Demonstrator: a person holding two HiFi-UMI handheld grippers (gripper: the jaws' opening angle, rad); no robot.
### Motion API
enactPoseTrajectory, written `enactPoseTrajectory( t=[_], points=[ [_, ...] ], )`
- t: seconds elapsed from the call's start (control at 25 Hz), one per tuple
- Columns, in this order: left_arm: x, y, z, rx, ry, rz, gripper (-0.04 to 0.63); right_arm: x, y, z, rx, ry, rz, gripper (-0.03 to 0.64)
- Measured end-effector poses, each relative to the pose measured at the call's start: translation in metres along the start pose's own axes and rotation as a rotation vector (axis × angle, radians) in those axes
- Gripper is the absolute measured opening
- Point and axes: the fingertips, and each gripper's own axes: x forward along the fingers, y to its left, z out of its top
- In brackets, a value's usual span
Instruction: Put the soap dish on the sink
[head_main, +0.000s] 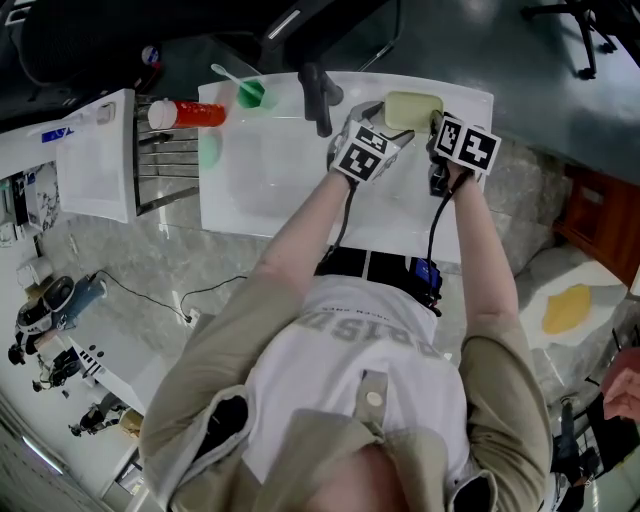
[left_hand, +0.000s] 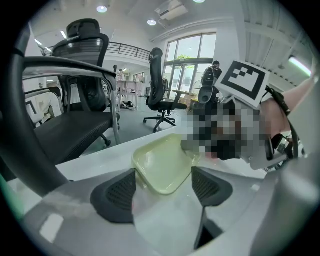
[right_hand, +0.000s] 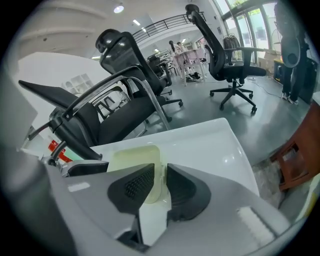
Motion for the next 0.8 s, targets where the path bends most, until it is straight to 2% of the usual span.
enactPoseTrajectory(
  t=[0.2,0.52,0.8],
  points=[
    [0.001,0.007,-0.004,0.002,0.007,0.041,0.367,0.003,-0.004,0.002,-0.032,0.006,-0.077,0.046],
    [0.0,0.01,-0.002,0.0,-0.005,0.042,0.367,0.004,-0.003,0.005,-0.038,0.001,-0.075,0.051],
    [-0.01,0.011,0.015,0.005,-0.054,0.056,0.367,-0.006,-0.001,0.014,0.013,-0.072,-0.02,0.13]
  ],
)
